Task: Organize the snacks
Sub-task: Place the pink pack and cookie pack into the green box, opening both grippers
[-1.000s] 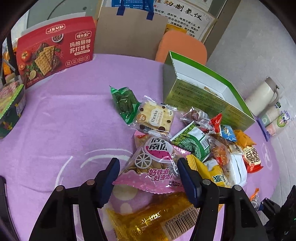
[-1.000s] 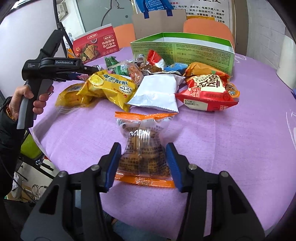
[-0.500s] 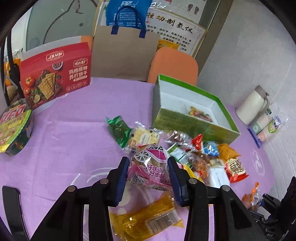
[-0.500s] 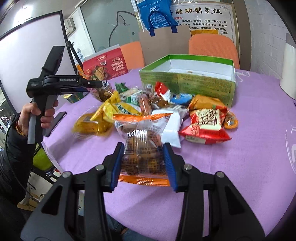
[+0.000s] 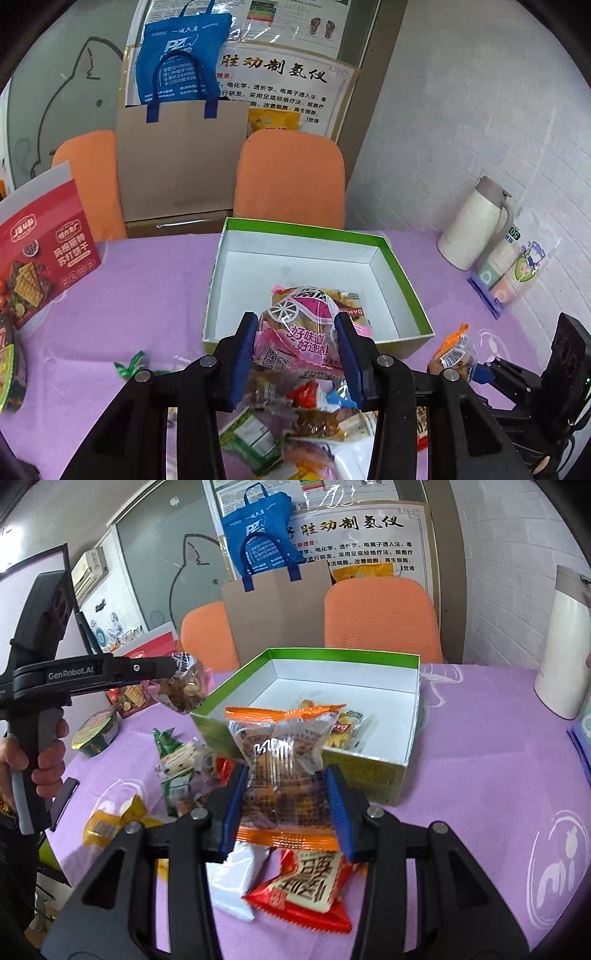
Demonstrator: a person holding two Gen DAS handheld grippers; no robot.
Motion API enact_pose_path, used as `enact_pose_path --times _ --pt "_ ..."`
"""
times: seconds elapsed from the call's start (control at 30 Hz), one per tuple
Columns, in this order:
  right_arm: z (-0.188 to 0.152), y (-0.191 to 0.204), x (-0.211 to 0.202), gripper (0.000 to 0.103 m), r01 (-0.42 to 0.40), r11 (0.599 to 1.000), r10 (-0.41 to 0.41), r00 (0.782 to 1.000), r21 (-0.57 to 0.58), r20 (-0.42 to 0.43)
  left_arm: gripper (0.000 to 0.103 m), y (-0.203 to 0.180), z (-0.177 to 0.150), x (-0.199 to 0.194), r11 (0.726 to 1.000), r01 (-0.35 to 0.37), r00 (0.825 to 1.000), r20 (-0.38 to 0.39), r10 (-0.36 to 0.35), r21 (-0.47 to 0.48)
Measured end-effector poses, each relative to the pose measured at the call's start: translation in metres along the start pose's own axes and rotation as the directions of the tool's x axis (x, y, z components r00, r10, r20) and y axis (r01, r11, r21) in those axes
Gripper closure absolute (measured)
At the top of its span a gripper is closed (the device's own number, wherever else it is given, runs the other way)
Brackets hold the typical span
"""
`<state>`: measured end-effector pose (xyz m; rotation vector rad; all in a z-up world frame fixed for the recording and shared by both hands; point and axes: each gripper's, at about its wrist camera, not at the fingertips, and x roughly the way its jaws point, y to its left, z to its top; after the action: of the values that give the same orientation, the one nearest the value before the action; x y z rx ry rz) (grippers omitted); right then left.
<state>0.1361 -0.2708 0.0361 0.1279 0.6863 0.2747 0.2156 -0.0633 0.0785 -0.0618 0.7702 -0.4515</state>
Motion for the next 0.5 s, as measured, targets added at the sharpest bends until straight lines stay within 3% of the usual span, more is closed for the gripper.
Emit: enact_pose_path --times 0.23,0.5 --pt "0.029 -0.034 0.039 0.058 0.057 0.997 -0.057 0.998 0.043 -0.006 0.06 0.005 0.027 0.05 0.998 -0.039 0.999 -0.01 0.039 -0.041" --pt "0.035 -0.044 0.08 0.058 0.076 0.996 -0.074 0.996 0.04 -0.047 0.059 0.015 0.03 0.094 0.996 -0.071 0.995 -0.07 0.067 -0.06"
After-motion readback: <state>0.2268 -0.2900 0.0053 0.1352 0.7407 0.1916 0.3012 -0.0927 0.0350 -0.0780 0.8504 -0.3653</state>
